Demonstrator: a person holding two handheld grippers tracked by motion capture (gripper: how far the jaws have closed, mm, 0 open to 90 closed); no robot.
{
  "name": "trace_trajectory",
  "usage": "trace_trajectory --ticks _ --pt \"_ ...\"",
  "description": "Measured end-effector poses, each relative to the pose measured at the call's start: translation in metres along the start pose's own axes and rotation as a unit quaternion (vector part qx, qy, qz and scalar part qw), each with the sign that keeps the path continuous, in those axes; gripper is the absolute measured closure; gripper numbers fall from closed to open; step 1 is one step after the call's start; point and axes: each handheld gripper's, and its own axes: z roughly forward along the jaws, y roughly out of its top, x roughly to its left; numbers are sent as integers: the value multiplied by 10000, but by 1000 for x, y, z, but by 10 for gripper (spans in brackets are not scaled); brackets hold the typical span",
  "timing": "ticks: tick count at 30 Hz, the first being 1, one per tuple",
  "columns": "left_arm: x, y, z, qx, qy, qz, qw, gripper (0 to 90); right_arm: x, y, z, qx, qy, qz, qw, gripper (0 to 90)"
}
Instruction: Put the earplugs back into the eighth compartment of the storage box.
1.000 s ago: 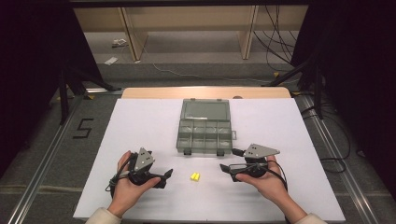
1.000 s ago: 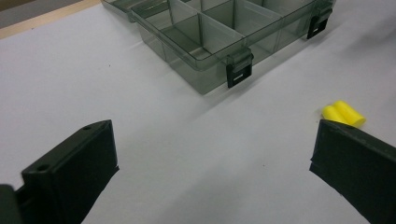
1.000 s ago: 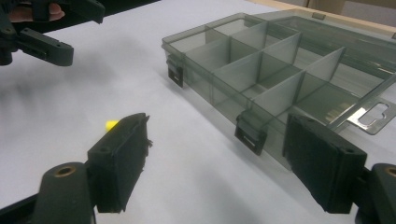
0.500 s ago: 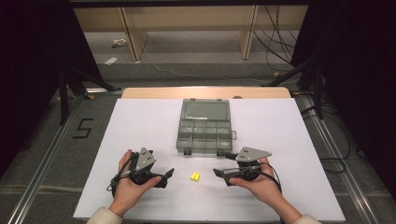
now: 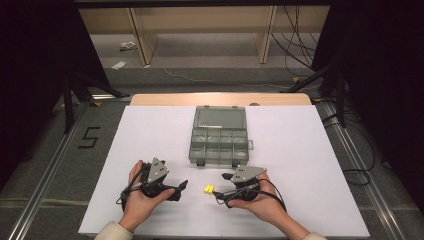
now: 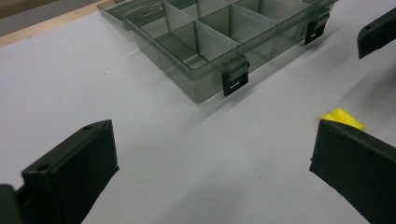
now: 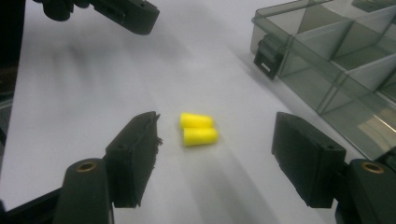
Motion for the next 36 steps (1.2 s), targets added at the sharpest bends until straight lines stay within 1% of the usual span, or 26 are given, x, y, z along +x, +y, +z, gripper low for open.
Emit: trace_trajectory --ticks 1,4,6,10,12,14,19,20,23,24,25,26,28,30,31,34,36 --pt "0 0 0 16 -14 26 10000 0 1 1 4 47 5 -49 10000 333" --pt "-1 0 2 10 -23 43 10000 0 2 2 11 109 54 -37 9999 354" --pt "0 0 2 17 -19 49 10000 0 2 2 18 199 86 -36 9998 369" --pt "0 0 3 17 -15 51 10000 0 4 3 26 286 79 -30 9996 384" --pt "1 0 2 21 -9 59 10000 0 5 5 31 371 94 -33 9993 398" --pt "1 0 2 14 2 53 10000 1 6 5 33 371 86 -63 9993 401" --pt "2 0 2 24 16 54 10000 3 7 6 36 502 56 -44 9987 434" --pt "2 0 2 21 16 60 10000 3 7 6 37 533 42 -58 9986 455" --pt "2 0 2 7 19 62 10000 4 7 7 38 586 36 -71 9983 479" --pt "2 0 2 4 14 61 10000 4 8 7 38 636 20 -90 9979 506" --pt "2 0 2 6 14 63 10000 4 8 7 38 636 20 -90 9979 506" --pt "2 0 2 14 6 68 10000 6 8 7 39 690 35 -133 9975 525" --pt "2 0 2 15 6 72 10000 6 9 7 40 700 15 -144 9974 533" --pt "2 0 2 14 9 76 10000 8 9 7 39 706 -29 -130 9974 570" --pt "2 0 2 13 9 76 10000 8 9 7 39 706 -29 -130 9974 570" --pt "2 0 3 11 -2 90 10000 10 9 7 38 726 -45 -77 9973 614" --pt "2 0 3 23 -3 95 10000 11 8 7 38 713 -40 -107 9974 652"
